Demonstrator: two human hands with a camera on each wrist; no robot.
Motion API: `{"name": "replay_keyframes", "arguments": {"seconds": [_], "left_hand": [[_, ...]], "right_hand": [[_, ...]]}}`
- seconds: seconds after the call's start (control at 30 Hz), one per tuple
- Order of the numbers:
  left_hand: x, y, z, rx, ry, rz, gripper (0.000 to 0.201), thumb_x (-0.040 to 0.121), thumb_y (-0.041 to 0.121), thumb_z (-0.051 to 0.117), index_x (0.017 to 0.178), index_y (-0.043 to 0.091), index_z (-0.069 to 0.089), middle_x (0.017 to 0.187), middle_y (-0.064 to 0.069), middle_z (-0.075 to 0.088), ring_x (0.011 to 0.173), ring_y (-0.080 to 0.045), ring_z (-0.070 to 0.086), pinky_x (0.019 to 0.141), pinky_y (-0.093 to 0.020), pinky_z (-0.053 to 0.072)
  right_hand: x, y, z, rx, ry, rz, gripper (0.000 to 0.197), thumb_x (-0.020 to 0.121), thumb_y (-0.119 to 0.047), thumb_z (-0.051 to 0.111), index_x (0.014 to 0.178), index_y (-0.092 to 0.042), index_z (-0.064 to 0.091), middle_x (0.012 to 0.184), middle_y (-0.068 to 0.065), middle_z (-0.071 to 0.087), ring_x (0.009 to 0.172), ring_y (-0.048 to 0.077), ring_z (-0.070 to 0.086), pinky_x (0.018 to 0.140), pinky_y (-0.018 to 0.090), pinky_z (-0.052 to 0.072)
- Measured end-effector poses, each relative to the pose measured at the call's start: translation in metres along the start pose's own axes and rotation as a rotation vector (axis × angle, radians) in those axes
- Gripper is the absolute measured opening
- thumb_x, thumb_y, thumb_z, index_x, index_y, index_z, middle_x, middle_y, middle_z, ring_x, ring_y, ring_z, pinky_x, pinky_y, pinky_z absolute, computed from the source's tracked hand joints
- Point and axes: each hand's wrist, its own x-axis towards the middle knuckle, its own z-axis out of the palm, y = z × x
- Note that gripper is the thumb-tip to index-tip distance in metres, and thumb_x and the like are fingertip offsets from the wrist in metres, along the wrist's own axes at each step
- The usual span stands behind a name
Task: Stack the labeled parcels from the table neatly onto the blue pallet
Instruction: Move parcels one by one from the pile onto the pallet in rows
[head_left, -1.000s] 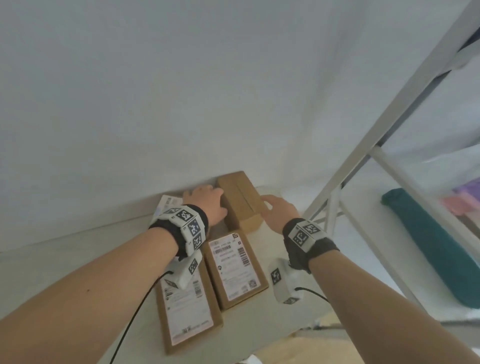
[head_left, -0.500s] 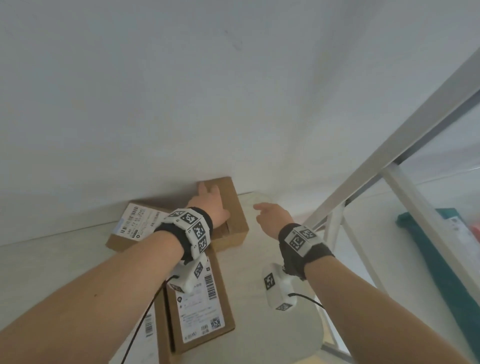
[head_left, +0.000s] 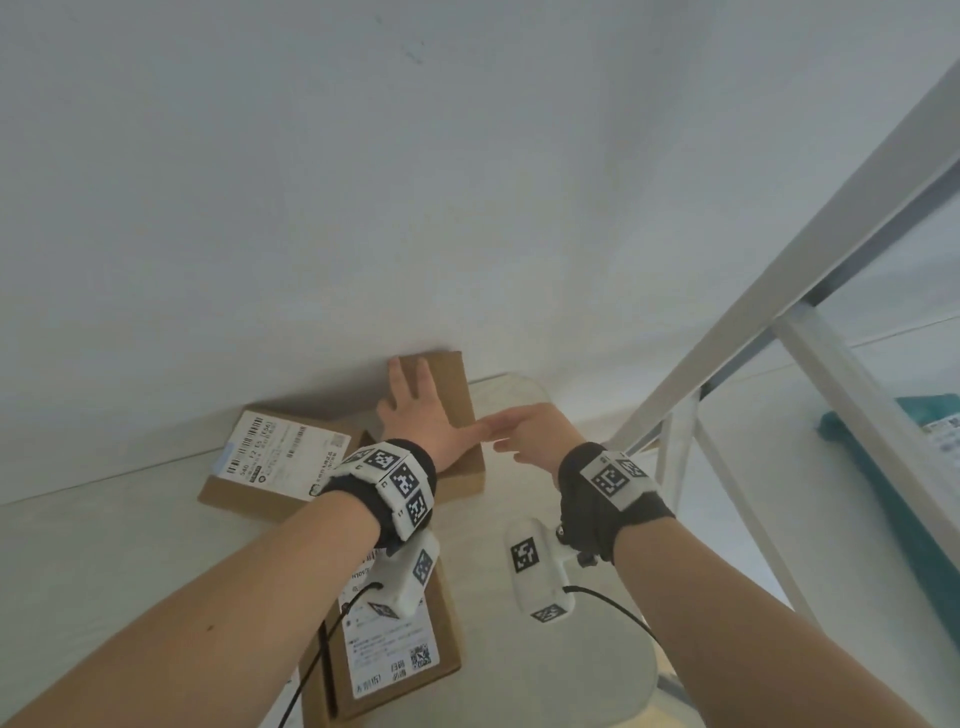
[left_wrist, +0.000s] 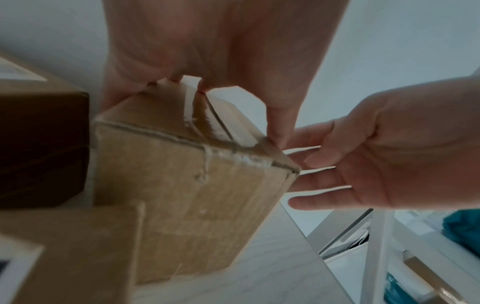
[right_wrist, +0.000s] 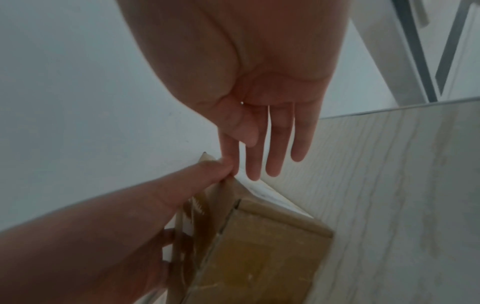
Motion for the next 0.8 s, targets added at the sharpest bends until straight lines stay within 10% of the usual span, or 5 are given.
{"name": "replay_keyframes", "arguments": {"seconds": [0.23,0.53,0.67,0.8], "left_hand": [[0.0,0.005,0.003,-0.034,0.021,-0.044,0.116,0.072,0.051,0.07,0.148,0.027,-0.014,0.156,-0.004,-0.016,0.14,-0.041,0.012,0.111,-0.052,0.027],[-0.01,0.008,-0.021,-0.669,-0.038,0.033,0.081,0.072,0.022,0.066,0.142,0.02,0.027,0.127,-0.006,0.051,0.105,-0.025,0.054,0.09,-0.038,0.047],[-0.022,0.006,-0.035,-0.779,-0.056,0.056,0.081,0.065,0.023,0.063,0.139,0.022,0.031,0.121,-0.003,0.056,0.105,-0.023,0.056,0.093,-0.038,0.046],[-0.034,-0.006,-0.049,-0.814,-0.067,0.081,0.087,0.062,0.037,0.061,0.142,0.024,0.028,0.125,-0.004,0.058,0.109,-0.024,0.059,0.101,-0.046,0.043]], "right_hand": [[-0.007,0.022,-0.006,0.149,0.052,0.077,0.033,0.09,0.004,0.048,0.121,0.0,0.06,0.101,0.007,0.057,0.092,0.019,0.053,0.067,0.021,0.045],[-0.013,0.014,-0.012,0.51,0.124,0.096,0.019,0.096,-0.017,0.048,0.106,-0.007,0.061,0.08,0.003,0.059,0.076,0.018,0.058,0.074,0.034,0.051],[-0.019,0.004,-0.012,0.582,0.132,0.028,0.019,0.095,-0.024,0.051,0.106,-0.015,0.063,0.096,0.005,0.067,0.092,0.023,0.063,0.083,0.039,0.055],[-0.033,-0.007,-0.01,0.55,0.116,-0.083,0.023,0.093,-0.026,0.055,0.111,-0.015,0.064,0.092,0.003,0.07,0.082,0.018,0.065,0.064,0.028,0.053]]}}
